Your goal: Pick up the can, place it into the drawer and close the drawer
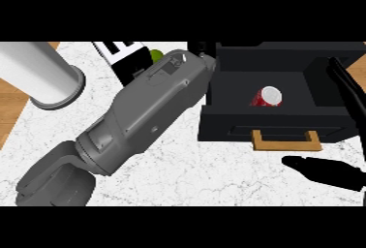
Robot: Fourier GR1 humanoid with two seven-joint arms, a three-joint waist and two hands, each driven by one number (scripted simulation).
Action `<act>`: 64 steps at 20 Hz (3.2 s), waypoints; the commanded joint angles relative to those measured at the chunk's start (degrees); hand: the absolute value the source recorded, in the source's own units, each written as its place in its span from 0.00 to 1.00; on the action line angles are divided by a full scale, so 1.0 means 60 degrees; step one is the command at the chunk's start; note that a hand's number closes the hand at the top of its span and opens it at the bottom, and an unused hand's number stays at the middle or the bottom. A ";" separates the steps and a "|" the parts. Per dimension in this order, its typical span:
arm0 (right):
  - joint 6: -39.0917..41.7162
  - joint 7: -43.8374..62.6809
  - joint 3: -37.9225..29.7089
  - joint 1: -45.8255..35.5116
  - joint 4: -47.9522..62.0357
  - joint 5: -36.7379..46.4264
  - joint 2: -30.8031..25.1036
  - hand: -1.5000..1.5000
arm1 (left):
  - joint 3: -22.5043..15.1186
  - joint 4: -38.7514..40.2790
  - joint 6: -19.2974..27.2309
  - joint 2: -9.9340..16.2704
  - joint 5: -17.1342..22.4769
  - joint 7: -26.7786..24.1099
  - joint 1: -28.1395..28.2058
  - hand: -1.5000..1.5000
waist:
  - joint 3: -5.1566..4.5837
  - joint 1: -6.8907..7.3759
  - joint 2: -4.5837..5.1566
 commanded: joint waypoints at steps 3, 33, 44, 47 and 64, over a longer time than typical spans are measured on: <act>-0.1153 -0.0477 0.1257 -0.1322 0.2482 0.2099 -0.0007 0.00 | 0.0072 -0.0443 0.0304 0.0217 -0.0275 0.0574 0.0017 0.00 | 0.0002 0.0097 -0.0025; -0.7787 -0.1357 0.0668 -0.5960 1.4100 0.5878 -0.0005 0.00 | -0.0095 -0.4471 0.0708 0.3166 -0.1772 0.2799 0.2323 0.00 | 0.0013 0.0326 -0.0005; -0.9551 -0.1459 -0.0226 -0.7882 1.6510 0.5954 -0.0434 0.00 | 0.0235 -0.5221 0.0374 0.3898 -0.1972 0.3042 0.2942 0.00 | 0.0020 0.0564 0.0136; -0.9835 -0.1457 -0.0373 -0.8282 1.6987 0.5980 -0.0605 0.00 | 0.0130 -0.5802 0.0624 0.3865 -0.2050 0.3381 0.2806 0.00 | 0.0024 0.0665 0.0143; -0.8049 -0.2642 -0.1753 -1.0398 1.8042 0.4653 -0.1004 0.00 | 0.0144 -0.6859 0.0635 0.4391 -0.2275 0.4088 0.2848 0.00 | 0.0056 0.1061 0.0252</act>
